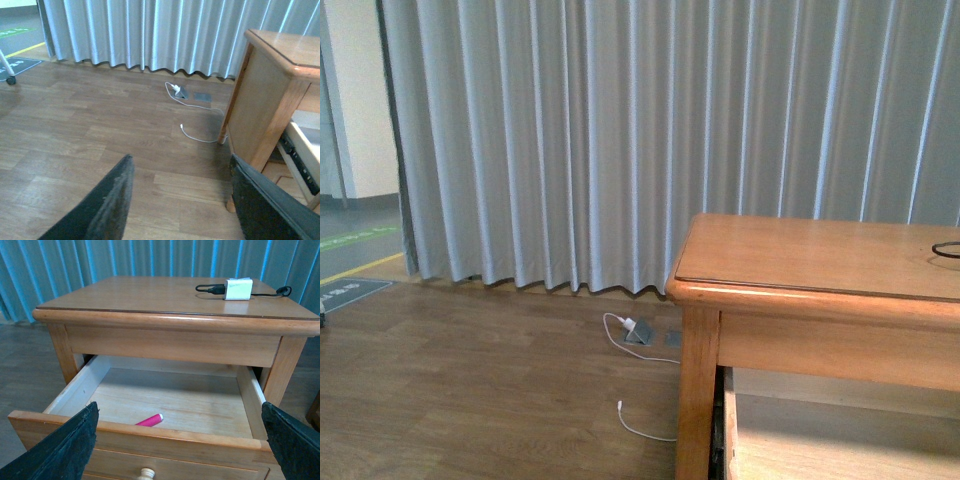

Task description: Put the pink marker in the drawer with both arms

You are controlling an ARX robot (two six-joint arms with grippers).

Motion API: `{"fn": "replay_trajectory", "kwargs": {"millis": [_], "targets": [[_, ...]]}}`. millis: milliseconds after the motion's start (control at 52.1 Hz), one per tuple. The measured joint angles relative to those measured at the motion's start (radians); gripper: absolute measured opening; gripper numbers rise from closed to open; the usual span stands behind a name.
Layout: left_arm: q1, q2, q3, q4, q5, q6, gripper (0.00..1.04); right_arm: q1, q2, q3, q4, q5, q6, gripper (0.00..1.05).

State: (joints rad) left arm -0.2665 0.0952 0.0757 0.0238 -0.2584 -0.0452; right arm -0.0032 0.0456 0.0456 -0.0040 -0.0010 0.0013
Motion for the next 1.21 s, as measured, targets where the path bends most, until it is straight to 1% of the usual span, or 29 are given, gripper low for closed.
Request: {"fn": "replay_trajectory", "kwargs": {"millis": [77,96,115,192,268,288,364,499,978,1016,1074,1131,1208], "targets": [[0.043,-0.016,-0.012,-0.008,0.051,0.018,0.42,0.0,0.0,0.0,0.0,0.0,0.0,0.96],[0.058,-0.021,-0.015,-0.01,0.064,0.022,0.37,0.0,0.0,0.0,0.0,0.0,0.0,0.96],[0.063,-0.022,-0.016,-0.011,0.069,0.023,0.35,0.0,0.0,0.0,0.0,0.0,0.0,0.96],[0.099,-0.034,-0.024,-0.013,0.099,0.027,0.21,0.0,0.0,0.0,0.0,0.0,0.0,0.96],[0.201,-0.05,-0.029,-0.025,0.232,0.031,0.06,0.0,0.0,0.0,0.0,0.0,0.0,0.96],[0.22,-0.053,-0.031,-0.025,0.245,0.034,0.04,0.0,0.0,0.0,0.0,0.0,0.0,0.96],[0.26,-0.084,-0.052,-0.027,0.246,0.037,0.04,0.0,0.0,0.0,0.0,0.0,0.0,0.96],[0.261,-0.091,-0.052,-0.026,0.258,0.038,0.04,0.0,0.0,0.0,0.0,0.001,0.0,0.96],[0.262,-0.091,-0.052,-0.026,0.257,0.037,0.05,0.0,0.0,0.0,-0.001,0.0,0.0,0.96],[0.263,-0.091,-0.052,-0.026,0.257,0.038,0.12,0.001,0.0,0.0,0.0,0.002,-0.003,0.96],[0.263,-0.091,-0.052,-0.026,0.257,0.038,0.22,0.021,0.005,0.0,-0.005,0.065,-0.05,0.96],[0.263,-0.091,-0.052,-0.026,0.257,0.038,0.33,0.04,0.036,0.008,-0.047,0.095,-0.092,0.96],[0.263,-0.091,-0.052,-0.026,0.257,0.038,0.47,0.041,0.138,0.016,-0.084,0.068,-0.124,0.96]]}}
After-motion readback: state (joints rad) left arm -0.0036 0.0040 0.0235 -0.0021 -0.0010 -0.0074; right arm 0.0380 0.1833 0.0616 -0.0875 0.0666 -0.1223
